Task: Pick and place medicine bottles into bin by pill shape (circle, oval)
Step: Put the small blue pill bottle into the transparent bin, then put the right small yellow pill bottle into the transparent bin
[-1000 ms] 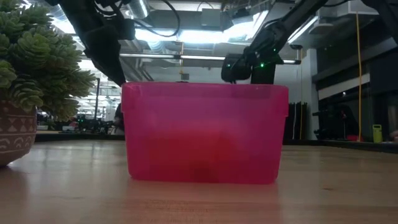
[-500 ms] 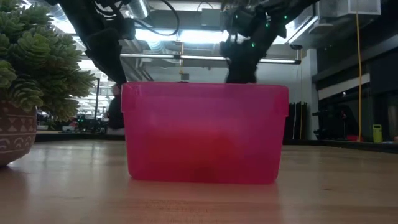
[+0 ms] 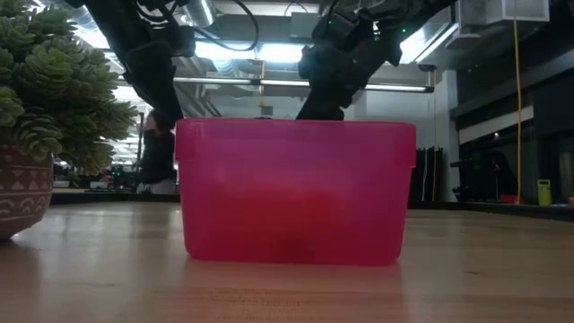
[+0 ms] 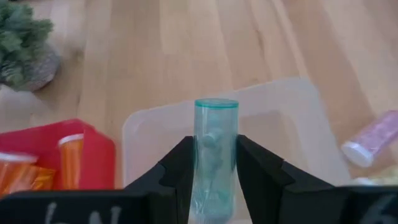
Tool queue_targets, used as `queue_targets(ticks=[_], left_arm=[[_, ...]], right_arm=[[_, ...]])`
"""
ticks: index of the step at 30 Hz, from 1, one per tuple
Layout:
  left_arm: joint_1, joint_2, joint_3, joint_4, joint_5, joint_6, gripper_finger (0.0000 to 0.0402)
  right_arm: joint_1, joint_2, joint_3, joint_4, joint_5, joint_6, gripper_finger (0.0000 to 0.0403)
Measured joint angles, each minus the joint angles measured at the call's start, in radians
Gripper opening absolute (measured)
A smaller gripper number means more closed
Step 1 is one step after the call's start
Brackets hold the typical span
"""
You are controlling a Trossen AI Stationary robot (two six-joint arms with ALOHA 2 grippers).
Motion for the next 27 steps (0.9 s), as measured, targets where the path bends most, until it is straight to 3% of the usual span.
queue_targets(ticks=[14, 23, 27], left_arm=[[0.000, 0.000, 0.000, 0.000, 0.000, -0.003, 0.0173], [0.000, 0.000, 0.000, 0.000, 0.000, -0.004, 0.0173], [0.000, 0.000, 0.000, 0.000, 0.000, -0.004, 0.0173]], right_arm=[[-0.009, 0.001, 0.000, 0.021, 0.037, -0.015, 0.0160], [-0.078, -0.001, 0.000, 0.013, 0.396, -0.136, 0.0162], [-0.138, -0.001, 0.000, 0.014, 0.463, -0.173, 0.0162]])
